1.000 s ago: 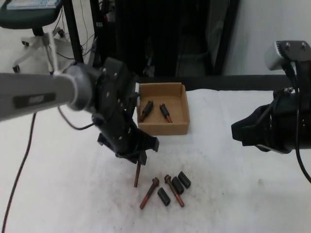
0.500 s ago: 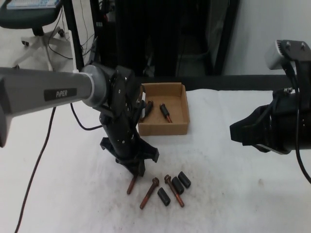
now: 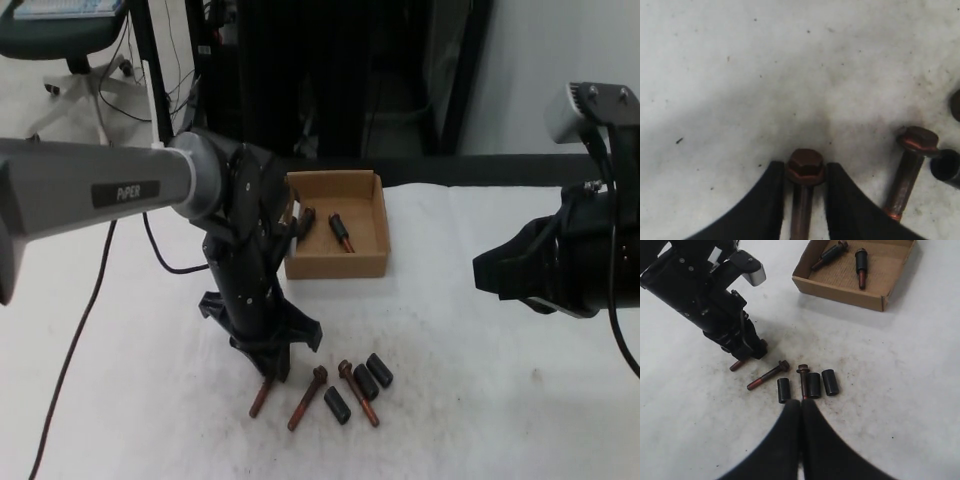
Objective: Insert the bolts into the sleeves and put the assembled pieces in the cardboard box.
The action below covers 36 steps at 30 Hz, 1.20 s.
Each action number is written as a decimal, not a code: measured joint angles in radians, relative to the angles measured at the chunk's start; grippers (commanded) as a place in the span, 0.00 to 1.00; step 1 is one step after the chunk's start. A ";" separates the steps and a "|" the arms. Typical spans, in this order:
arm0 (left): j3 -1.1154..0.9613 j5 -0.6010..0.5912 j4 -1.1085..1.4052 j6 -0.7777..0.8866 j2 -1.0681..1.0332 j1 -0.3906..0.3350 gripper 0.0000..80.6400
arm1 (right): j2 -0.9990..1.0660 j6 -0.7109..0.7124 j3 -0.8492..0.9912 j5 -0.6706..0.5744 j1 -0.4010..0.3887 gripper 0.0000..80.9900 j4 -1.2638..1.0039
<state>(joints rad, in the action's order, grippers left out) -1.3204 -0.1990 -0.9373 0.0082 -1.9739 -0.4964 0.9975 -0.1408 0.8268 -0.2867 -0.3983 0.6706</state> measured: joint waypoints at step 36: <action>-0.002 0.122 -0.035 -0.057 0.035 -0.038 0.48 | 0.000 0.000 0.000 0.000 0.000 0.01 0.000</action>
<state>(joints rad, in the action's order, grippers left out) -1.3224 -0.0765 -0.9725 -0.0491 -1.9392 -0.5347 0.9975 -0.1408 0.8268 -0.2867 -0.3983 0.6706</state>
